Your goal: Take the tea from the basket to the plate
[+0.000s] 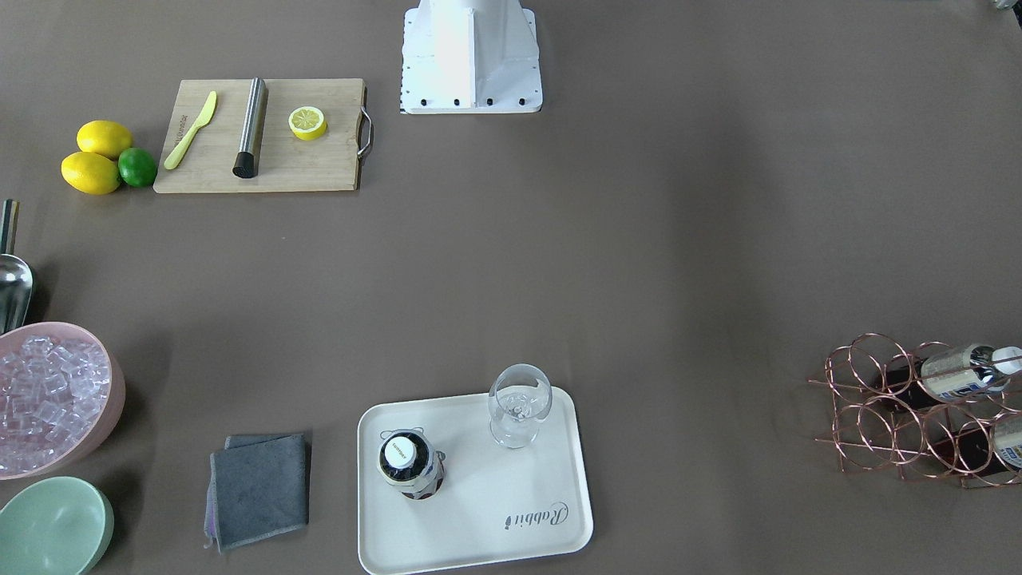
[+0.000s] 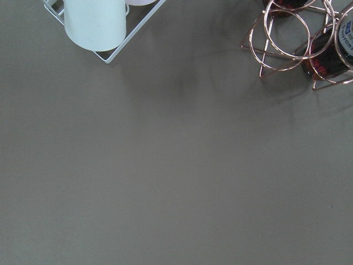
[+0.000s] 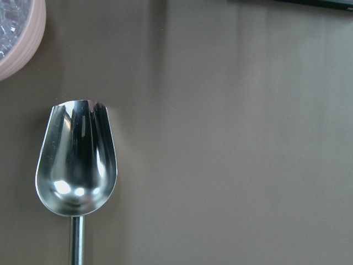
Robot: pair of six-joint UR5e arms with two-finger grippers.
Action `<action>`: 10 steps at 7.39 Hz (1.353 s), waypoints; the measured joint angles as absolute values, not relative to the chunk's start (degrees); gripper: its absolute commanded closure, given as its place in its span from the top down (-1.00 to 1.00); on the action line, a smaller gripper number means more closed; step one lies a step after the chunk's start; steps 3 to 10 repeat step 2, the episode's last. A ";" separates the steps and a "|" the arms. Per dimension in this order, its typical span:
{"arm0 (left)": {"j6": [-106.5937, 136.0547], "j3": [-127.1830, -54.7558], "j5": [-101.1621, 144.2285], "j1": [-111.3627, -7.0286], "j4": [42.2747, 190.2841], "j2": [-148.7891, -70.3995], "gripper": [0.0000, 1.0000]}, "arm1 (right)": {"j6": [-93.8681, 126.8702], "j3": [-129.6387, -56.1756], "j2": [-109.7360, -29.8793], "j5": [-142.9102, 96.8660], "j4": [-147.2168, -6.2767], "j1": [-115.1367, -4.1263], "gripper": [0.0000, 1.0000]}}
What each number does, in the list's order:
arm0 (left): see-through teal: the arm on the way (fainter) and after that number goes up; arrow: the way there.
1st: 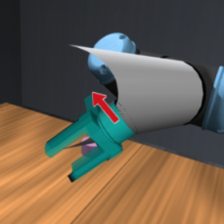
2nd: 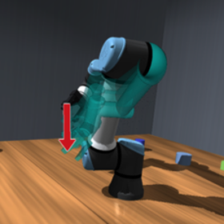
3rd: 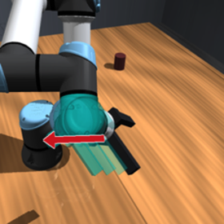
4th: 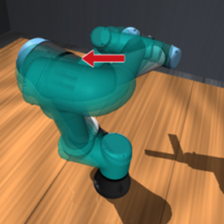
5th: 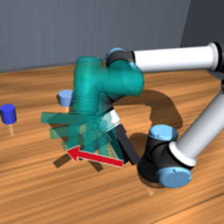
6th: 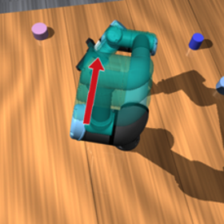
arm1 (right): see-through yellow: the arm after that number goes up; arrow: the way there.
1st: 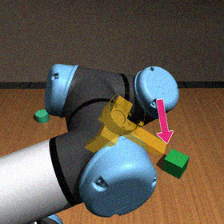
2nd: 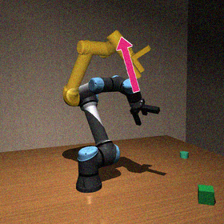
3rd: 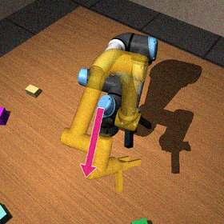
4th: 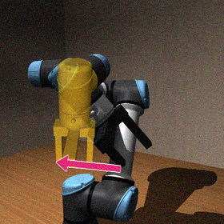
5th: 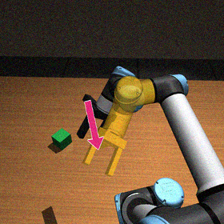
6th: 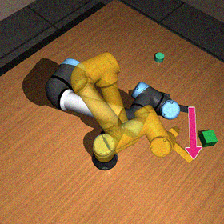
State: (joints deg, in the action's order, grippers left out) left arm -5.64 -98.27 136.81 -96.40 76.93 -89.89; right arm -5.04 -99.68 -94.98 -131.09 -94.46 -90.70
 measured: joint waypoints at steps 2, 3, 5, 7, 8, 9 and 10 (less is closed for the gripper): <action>-5.34 -97.78 136.59 -95.57 76.88 -89.29 0.98 | -4.83 -99.47 -95.06 -131.05 -94.48 -90.67 1.00; -5.34 -97.78 136.59 -95.57 76.88 -89.29 0.98 | -4.83 -99.47 -95.06 -131.05 -94.48 -90.67 1.00; -5.34 -97.78 136.59 -95.57 76.88 -89.29 0.98 | -4.83 -99.47 -95.06 -131.05 -94.48 -90.67 1.00; -5.34 -97.78 136.59 -95.57 76.88 -89.29 0.98 | -4.83 -99.47 -95.06 -131.05 -94.48 -90.67 1.00; -5.34 -97.78 136.59 -95.57 76.88 -89.29 0.98 | -4.83 -99.47 -95.06 -131.05 -94.48 -90.67 1.00; -5.34 -97.78 136.59 -95.57 76.88 -89.29 0.98 | -4.83 -99.47 -95.06 -131.05 -94.48 -90.67 1.00; -5.34 -97.78 136.59 -95.57 76.88 -89.29 0.98 | -4.83 -99.47 -95.06 -131.05 -94.48 -90.67 1.00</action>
